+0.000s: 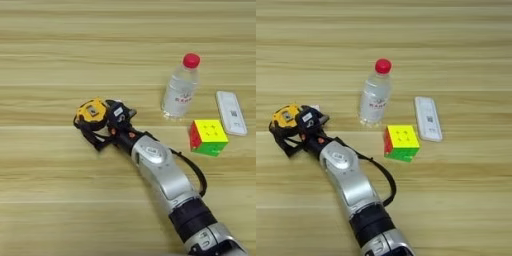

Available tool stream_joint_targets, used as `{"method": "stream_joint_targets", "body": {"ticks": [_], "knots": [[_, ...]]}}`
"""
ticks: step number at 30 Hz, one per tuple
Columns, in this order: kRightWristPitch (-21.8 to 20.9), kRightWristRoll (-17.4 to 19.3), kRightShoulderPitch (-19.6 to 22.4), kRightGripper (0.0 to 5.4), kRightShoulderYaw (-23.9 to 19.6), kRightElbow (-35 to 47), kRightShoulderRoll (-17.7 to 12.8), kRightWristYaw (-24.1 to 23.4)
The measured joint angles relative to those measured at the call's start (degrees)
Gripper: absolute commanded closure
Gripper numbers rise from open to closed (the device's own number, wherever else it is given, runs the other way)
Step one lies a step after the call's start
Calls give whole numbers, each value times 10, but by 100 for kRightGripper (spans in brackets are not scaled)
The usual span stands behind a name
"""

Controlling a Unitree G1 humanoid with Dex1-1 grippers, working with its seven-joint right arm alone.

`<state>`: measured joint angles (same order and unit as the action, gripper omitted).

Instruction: Move the objects on the table

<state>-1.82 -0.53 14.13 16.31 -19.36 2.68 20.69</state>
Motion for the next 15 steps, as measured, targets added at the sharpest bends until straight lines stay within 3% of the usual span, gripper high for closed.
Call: {"method": "stream_joint_targets", "body": {"ticks": [15], "knots": [[-13, 0, 22, 2, -12, -53, 0, -2]]}}
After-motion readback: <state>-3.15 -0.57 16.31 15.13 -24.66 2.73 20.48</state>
